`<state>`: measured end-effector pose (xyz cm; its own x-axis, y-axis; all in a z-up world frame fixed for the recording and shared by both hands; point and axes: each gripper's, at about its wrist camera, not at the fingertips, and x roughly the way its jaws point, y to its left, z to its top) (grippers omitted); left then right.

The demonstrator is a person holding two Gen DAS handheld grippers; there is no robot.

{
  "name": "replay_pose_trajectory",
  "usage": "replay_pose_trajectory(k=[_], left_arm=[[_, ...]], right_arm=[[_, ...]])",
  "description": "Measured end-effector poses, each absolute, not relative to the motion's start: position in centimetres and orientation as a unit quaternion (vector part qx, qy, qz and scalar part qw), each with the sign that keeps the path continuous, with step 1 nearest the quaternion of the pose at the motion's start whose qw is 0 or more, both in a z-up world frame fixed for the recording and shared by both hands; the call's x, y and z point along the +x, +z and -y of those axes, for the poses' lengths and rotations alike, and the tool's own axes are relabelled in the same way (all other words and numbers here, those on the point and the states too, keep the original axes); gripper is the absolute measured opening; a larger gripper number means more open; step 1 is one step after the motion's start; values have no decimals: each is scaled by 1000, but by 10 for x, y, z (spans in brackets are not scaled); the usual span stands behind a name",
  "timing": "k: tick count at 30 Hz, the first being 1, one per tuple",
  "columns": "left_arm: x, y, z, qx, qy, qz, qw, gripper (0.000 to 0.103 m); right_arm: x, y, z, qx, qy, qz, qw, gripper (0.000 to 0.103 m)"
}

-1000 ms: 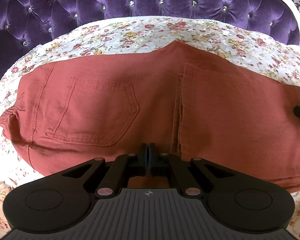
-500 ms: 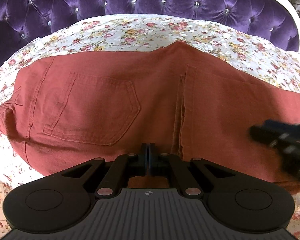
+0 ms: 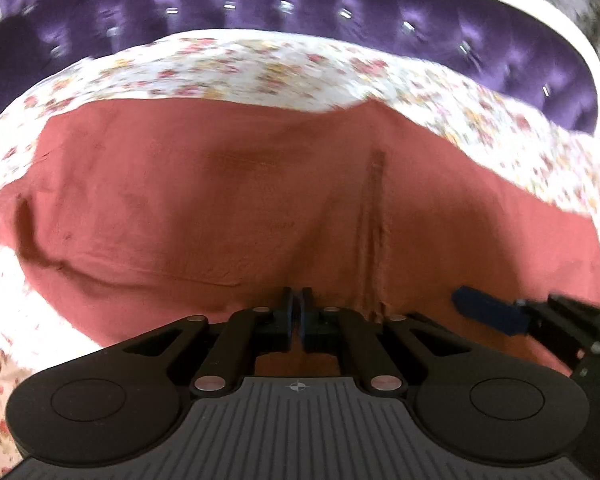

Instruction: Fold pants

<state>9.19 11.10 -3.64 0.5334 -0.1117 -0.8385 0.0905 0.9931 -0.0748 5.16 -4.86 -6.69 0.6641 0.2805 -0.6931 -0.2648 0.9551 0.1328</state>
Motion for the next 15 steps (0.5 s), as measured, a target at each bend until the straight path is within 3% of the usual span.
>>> replay_pose_trajectory(k=[2,4,15], left_arm=[[89,-28,-125,-19,-42,-465,884,18],[88,-21,-142,-16,-15,-457,889,34],[89,-24,-257,-73,106,-464,876,40]], right_arm=[[50,-68,51,17,151,-379,913,48],[50,-68,51,17,152,-377,913,48],[54,-66,46,2,157,-381,911,50]])
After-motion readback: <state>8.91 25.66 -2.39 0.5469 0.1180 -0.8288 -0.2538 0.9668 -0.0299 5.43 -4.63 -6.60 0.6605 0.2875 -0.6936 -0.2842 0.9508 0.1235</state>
